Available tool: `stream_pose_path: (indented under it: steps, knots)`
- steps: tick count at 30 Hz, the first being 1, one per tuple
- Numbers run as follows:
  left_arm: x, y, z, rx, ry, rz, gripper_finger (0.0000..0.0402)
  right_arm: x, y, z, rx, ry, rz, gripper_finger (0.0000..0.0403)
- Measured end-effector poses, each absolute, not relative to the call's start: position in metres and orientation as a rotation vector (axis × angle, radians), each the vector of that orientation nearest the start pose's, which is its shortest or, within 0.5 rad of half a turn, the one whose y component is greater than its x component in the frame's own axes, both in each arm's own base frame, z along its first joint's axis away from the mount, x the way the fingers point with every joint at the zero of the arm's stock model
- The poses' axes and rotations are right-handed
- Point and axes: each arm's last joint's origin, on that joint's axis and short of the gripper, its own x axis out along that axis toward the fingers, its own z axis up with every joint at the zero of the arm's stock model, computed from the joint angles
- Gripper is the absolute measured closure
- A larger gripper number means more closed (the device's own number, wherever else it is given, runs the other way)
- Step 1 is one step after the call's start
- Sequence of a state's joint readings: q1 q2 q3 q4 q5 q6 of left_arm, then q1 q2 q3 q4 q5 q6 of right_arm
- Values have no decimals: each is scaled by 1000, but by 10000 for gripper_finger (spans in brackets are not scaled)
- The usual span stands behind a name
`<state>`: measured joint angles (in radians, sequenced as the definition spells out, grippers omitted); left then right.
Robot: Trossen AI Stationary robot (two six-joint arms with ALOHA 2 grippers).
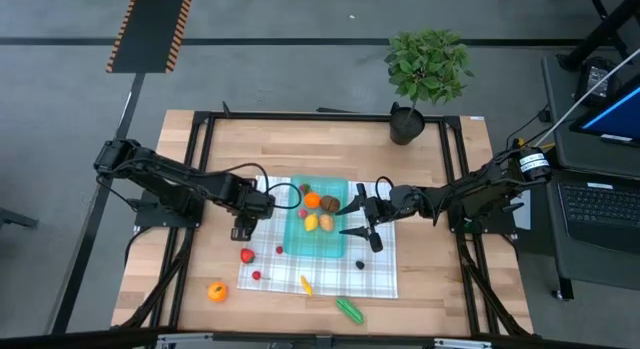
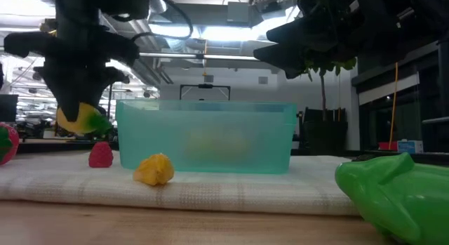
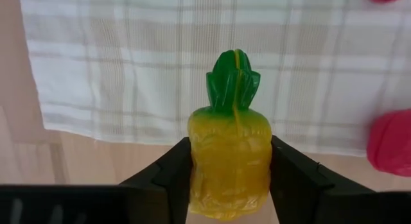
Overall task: Pick and placing Produce into tupperware
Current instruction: Put the yellow pineapple into the blue bin
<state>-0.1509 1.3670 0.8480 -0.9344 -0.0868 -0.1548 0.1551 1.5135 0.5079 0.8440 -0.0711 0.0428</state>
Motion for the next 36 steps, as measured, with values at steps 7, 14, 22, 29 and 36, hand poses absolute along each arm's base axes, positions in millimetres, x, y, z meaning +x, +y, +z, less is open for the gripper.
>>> stream_pose_path:
  steps: [7,14,22,29,36]
  knots:
    - [227,-32,208,46,1377,45,244,278,45,178,14,156,224,152]
    - [243,-33,229,100,1076,-52,249,253,40,183,30,108,220,152]
    - [245,-28,261,101,791,-67,248,205,33,181,50,25,221,152]
    - [254,-24,262,141,539,-108,250,189,31,172,67,22,222,152]
    - [255,-11,243,81,331,-113,250,188,31,170,14,30,223,152]
